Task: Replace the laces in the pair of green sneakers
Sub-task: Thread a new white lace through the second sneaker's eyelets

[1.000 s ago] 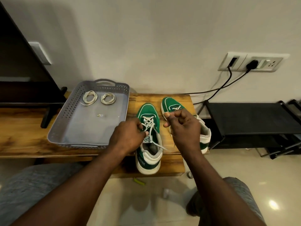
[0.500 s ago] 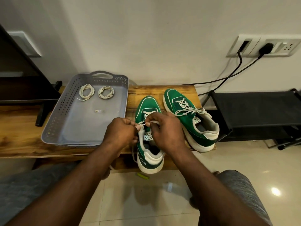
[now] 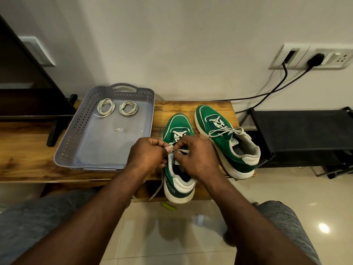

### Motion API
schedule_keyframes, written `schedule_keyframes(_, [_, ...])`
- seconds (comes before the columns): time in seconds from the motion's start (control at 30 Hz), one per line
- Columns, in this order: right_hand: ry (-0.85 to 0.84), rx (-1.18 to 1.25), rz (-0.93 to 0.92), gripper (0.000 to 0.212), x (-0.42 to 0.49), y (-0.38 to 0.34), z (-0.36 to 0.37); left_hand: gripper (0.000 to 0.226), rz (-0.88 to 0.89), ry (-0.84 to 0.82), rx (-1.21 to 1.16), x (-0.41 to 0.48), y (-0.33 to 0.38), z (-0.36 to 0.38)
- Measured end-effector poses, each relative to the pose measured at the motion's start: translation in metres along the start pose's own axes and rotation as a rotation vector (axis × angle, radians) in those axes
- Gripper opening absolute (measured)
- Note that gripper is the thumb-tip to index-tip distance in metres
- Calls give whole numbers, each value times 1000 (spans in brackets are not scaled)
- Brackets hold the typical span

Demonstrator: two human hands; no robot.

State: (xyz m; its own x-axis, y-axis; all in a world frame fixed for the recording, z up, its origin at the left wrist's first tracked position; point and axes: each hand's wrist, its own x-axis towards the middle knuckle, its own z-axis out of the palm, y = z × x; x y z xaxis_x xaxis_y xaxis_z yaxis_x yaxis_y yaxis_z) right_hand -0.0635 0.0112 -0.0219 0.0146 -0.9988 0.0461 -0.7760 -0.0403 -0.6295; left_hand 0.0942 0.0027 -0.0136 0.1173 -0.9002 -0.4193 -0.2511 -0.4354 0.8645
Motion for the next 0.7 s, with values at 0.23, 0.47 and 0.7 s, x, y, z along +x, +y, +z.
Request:
schedule_keyframes(0.23, [60, 66, 23, 25, 8, 12, 11, 4, 54, -51, 10, 0, 0, 1])
schedule_keyframes(0.47, [114, 144, -4, 34, 9, 20, 17, 13, 40, -45, -19, 1, 0, 0])
schedule_keyframes(0.7, [108, 95, 6, 36, 9, 20, 20, 14, -9, -23, -28, 2, 1, 3])
